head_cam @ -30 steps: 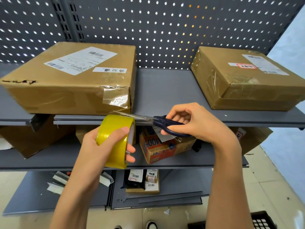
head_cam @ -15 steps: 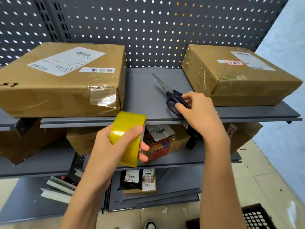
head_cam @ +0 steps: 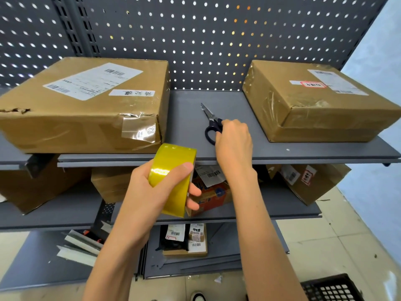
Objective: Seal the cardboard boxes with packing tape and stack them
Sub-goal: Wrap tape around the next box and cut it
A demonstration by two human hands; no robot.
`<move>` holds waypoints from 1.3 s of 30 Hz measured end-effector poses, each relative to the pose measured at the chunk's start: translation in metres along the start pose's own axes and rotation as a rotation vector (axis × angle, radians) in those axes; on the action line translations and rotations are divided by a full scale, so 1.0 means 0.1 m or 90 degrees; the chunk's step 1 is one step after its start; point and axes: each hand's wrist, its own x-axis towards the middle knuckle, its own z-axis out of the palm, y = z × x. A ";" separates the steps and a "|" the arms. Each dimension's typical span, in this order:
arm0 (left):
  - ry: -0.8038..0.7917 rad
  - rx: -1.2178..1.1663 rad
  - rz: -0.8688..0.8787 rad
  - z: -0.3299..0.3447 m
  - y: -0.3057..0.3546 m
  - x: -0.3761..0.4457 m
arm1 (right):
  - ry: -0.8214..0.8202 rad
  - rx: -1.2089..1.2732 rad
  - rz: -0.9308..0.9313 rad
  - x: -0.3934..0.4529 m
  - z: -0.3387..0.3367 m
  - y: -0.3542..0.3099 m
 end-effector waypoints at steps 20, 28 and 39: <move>0.091 0.487 0.358 -0.93 0.85 0.11 | 0.091 0.068 -0.189 0.09 -0.67 -0.53; 0.201 0.728 0.437 -2.31 1.04 0.45 | 0.169 0.120 -0.159 -0.03 -0.55 -1.42; 0.087 0.889 0.252 -3.28 0.60 1.13 | 0.216 0.112 -0.072 -0.32 -0.37 -2.08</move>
